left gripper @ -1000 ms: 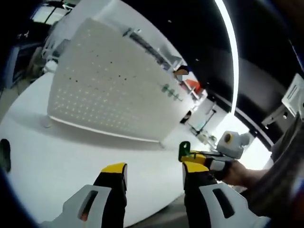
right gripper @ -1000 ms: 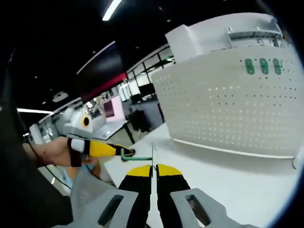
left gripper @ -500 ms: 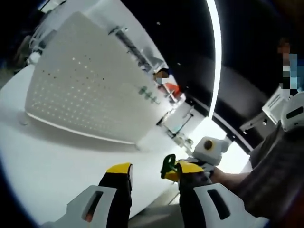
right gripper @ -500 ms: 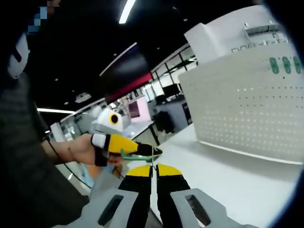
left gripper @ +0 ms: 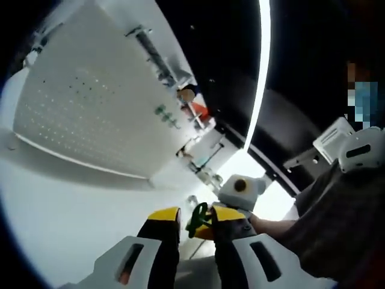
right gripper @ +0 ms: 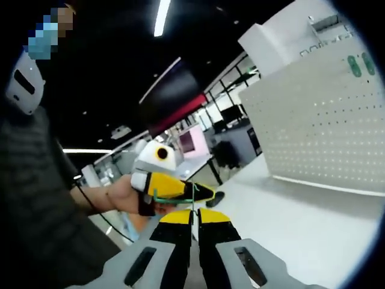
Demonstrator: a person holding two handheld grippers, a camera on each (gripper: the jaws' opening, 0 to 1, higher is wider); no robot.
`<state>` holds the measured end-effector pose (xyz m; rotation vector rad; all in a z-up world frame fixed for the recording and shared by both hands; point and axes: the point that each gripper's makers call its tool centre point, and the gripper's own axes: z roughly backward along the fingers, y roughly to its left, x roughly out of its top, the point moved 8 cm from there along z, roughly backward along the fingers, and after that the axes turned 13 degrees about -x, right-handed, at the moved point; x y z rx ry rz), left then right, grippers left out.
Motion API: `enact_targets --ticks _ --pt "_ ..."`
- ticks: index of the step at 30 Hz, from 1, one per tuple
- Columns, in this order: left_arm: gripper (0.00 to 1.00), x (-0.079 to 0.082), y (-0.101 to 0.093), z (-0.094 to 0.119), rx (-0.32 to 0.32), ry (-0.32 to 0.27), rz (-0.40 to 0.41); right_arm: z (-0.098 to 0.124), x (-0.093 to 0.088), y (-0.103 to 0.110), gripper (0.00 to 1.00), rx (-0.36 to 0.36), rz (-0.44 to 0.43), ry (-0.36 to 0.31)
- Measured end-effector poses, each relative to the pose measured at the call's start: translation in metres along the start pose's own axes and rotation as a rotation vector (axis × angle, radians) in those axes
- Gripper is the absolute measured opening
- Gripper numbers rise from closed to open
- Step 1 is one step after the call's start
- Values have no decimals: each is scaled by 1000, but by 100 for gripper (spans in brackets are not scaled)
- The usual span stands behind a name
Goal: Insert the hook assembly into the mounting plate slot until the hook locks in place.
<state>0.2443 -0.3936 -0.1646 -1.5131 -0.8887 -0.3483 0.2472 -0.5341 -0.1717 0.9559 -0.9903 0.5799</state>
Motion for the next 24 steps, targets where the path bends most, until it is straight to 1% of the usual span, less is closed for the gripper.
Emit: enact_targets --ticks 2,6,7,10,13,15,18,21,24 --pt "14 -1 -1 -1 -15 12 -4 0 -1 1 1 11 -6 4" --pt "10 -2 0 0 -26 25 -19 1 -3 3 1 26 -11 8" --pt "7 -2 1 1 -25 37 -39 2 -4 3 2 37 -19 11" --pt "6 -4 0 0 -22 59 -43 1 -8 1 2 48 -36 18" --pt "5 -8 -3 -2 -25 111 -76 2 -9 2 3 57 -31 33" --pt "4 -9 -3 -3 -18 124 -99 3 -10 2 3 57 -33 45" --pt "4 -9 -2 -3 -11 118 -84 3 -10 1 3 52 -22 50" --pt "4 -9 0 -4 10 107 -81 2 -8 1 4 23 21 54" --pt "3 -8 1 -6 40 103 -91 1 -8 -1 6 1 26 59"
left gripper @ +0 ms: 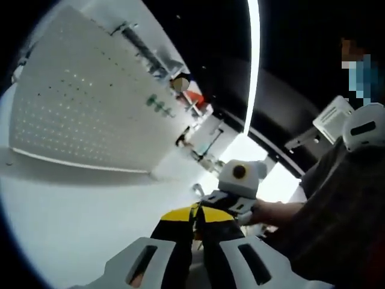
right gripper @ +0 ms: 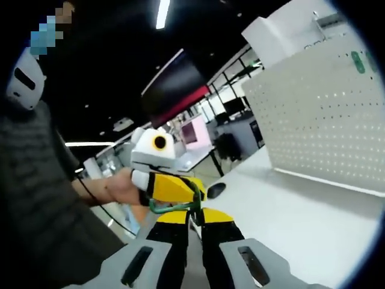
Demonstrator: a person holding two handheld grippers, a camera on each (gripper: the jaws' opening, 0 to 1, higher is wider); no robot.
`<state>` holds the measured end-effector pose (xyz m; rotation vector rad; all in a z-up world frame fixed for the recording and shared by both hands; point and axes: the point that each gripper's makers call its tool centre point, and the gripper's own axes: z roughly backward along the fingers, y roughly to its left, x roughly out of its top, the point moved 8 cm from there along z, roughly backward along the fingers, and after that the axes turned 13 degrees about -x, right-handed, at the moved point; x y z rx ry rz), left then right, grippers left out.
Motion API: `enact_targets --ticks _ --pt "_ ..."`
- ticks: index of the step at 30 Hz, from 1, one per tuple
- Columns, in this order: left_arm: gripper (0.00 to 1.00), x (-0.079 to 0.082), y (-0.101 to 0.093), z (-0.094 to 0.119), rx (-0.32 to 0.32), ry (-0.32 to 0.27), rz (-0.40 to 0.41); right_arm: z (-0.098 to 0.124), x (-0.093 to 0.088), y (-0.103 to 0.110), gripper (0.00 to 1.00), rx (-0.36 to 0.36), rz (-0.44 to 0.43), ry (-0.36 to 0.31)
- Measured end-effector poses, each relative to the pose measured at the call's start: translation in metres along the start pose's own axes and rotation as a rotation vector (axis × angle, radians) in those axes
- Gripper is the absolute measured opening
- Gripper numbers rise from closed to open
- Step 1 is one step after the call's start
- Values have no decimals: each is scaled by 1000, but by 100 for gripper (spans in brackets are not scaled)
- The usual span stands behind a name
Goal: Insert the hook assembly into the mounting plate slot until the hook locks in place.
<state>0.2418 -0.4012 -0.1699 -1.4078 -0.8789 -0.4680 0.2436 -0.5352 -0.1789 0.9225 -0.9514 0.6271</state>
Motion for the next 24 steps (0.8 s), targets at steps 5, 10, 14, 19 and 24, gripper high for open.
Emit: enact_targets --ticks 5,10,14,19,24 --pt "1 -3 5 -4 40 19 -10 -1 -2 -3 9 -69 49 7" --pt "1 0 9 -6 48 1 -13 -1 1 -3 10 -80 98 -2" --pt "1 3 8 -8 59 -1 -29 0 4 -5 10 -84 76 -2" --pt "1 5 7 -6 74 10 -47 1 3 -6 10 -92 103 3" --pt "1 7 12 -2 116 5 -39 1 -2 -9 10 -135 170 42"
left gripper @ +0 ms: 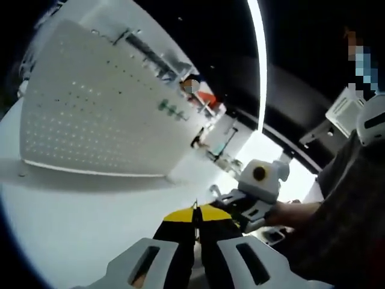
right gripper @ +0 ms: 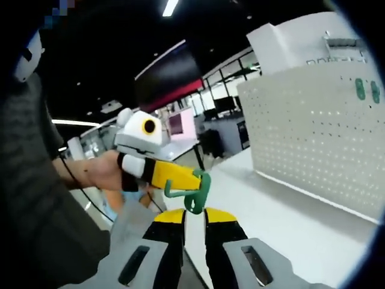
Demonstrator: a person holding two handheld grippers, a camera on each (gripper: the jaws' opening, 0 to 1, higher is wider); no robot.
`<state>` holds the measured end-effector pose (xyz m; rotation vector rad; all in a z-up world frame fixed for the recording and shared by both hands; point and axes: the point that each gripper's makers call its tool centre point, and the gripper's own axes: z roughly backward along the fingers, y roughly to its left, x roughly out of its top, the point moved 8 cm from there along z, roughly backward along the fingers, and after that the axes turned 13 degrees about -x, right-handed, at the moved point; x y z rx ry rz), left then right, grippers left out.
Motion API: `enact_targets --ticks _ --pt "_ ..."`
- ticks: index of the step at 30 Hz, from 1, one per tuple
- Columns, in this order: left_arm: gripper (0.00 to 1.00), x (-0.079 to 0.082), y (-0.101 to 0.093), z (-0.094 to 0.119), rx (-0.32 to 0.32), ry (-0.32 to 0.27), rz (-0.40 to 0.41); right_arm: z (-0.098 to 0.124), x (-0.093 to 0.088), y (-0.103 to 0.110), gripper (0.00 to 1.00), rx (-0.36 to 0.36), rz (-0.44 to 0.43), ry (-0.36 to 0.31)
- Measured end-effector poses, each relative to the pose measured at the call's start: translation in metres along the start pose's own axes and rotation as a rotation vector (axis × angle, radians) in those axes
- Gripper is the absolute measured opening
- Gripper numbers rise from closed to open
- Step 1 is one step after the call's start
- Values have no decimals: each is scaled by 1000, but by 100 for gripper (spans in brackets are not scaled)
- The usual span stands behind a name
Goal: Insert the hook assembly into the mounting plate slot until the hook locks in place.
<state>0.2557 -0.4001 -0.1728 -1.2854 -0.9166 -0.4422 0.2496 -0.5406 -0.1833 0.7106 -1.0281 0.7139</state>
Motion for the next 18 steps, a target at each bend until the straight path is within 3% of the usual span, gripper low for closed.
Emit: enact_targets --ticks 3,6,8,12,18 --pt "1 1 2 3 30 -1 3 1 -3 -2 10 -20 20 24" --pt "1 2 5 6 69 4 -3 3 -5 -10 6 -103 81 61" --pt "1 3 8 10 107 -8 -26 5 -2 -15 6 -167 142 45" --pt "1 9 15 18 208 -20 -59 9 4 -17 8 -202 127 29" --pt "1 13 18 23 291 0 -87 13 16 -17 8 -252 180 10"
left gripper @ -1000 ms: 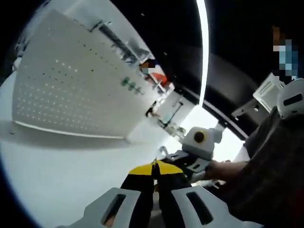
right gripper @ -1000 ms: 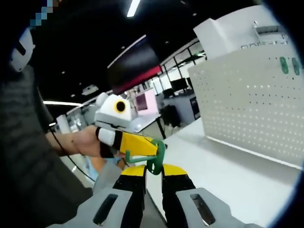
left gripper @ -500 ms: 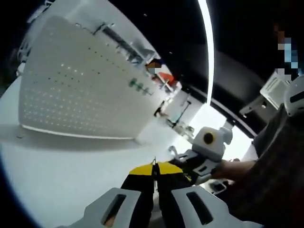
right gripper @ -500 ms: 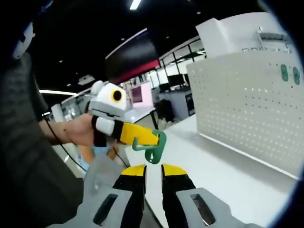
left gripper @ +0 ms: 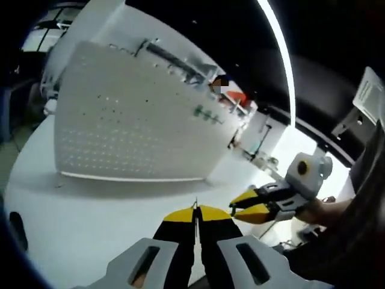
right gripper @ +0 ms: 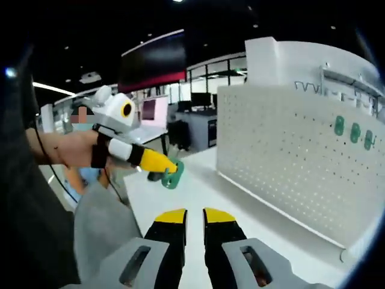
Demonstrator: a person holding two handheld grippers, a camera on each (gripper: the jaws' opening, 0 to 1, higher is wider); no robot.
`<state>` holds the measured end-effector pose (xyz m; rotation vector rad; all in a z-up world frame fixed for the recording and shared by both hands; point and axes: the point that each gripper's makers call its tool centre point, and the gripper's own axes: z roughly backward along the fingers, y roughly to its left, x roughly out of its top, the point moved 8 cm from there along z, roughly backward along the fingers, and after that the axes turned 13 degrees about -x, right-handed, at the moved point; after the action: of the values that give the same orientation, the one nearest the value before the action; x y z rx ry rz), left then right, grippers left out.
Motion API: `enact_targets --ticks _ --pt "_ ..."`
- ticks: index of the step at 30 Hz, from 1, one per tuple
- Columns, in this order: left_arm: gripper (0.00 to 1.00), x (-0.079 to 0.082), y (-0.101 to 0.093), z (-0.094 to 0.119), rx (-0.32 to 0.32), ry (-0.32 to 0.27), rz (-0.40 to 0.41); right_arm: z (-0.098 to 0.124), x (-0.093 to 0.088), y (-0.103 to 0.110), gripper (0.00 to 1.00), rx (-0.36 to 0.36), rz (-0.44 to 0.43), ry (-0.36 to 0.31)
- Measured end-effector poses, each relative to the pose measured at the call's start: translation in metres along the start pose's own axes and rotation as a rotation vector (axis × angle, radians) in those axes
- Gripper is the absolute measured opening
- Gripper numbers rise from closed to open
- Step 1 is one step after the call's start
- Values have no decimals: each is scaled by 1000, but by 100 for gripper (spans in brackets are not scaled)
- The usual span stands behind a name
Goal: Insert the hook assembly into the mounting plate slot until the hook locks in place.
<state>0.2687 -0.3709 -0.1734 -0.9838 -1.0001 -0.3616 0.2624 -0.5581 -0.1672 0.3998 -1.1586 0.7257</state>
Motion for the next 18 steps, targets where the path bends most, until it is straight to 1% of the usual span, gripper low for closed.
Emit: enact_targets --ticks 5,7,8,10,12,18 --pt "1 1 0 1 29 -23 1 0 8 3 9 -3 -11 -10" --pt "1 -1 1 2 52 -2 -13 0 12 6 9 -1 -15 -25" --pt "1 -2 1 2 74 12 -25 0 14 8 10 0 -20 -29" --pt "1 -4 1 1 76 14 -22 -2 17 11 10 11 -37 -37" --pt "1 -4 0 1 85 2 -17 -4 18 15 10 20 -51 -38" --pt "1 -5 -4 -2 98 -9 -18 -10 22 25 10 29 -59 -35"
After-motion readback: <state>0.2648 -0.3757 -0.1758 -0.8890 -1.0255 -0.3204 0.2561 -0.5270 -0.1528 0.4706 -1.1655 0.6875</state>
